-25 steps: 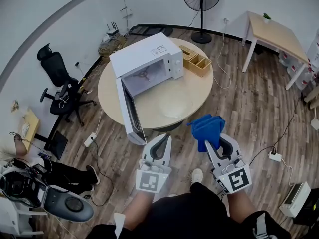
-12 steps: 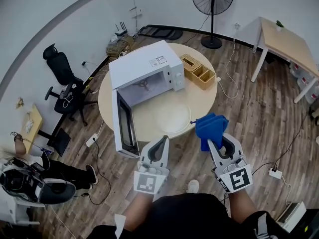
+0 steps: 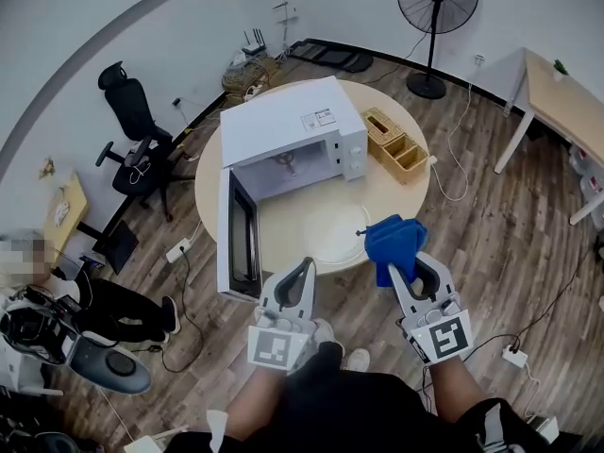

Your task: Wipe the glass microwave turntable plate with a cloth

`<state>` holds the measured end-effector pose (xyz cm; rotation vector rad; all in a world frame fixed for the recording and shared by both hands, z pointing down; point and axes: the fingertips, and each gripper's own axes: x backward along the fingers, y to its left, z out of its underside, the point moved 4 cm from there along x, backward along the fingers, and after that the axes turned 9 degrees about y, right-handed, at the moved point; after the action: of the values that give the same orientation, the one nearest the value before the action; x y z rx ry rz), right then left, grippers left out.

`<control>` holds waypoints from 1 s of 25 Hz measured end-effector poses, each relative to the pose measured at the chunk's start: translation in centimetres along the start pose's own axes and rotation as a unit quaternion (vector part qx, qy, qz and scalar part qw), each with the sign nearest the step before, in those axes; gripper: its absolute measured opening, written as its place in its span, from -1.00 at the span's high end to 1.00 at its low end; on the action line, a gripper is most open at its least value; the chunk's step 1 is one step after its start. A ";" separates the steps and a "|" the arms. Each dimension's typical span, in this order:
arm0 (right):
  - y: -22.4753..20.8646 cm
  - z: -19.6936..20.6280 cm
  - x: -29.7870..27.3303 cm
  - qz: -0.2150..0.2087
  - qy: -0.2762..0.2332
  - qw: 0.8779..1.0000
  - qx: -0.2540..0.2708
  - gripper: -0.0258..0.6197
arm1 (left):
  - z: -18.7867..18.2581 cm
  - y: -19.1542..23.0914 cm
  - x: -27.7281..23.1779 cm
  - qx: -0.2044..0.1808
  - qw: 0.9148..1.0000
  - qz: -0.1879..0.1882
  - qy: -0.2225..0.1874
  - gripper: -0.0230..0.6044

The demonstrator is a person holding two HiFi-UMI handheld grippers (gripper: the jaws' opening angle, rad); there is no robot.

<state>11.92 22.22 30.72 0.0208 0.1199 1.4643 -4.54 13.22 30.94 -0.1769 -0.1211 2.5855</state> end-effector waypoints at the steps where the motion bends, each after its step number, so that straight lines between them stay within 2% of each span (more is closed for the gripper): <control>1: -0.2 0.0 -0.6 -0.004 0.001 1.000 0.001 0.63 | 0.1 0.4 -0.3 0.000 1.000 -0.002 0.001 0.91; 9: -1.0 -0.7 -6.8 -0.020 0.003 1.000 0.007 0.63 | 0.4 5.0 -3.0 0.007 1.000 -0.019 0.005 0.91; 20: -0.9 -2.7 -15.3 -0.020 0.001 1.000 0.004 0.63 | -0.2 11.4 -6.6 0.009 1.000 -0.007 -0.018 0.91; 25: -0.9 -3.1 -17.9 -0.009 -0.005 1.000 0.007 0.63 | 0.1 13.5 -7.6 0.039 0.999 -0.010 -0.017 0.91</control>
<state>10.70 4.22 28.81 0.0382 0.1233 1.4461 -5.03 -2.27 30.14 -0.1021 -0.0345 2.5694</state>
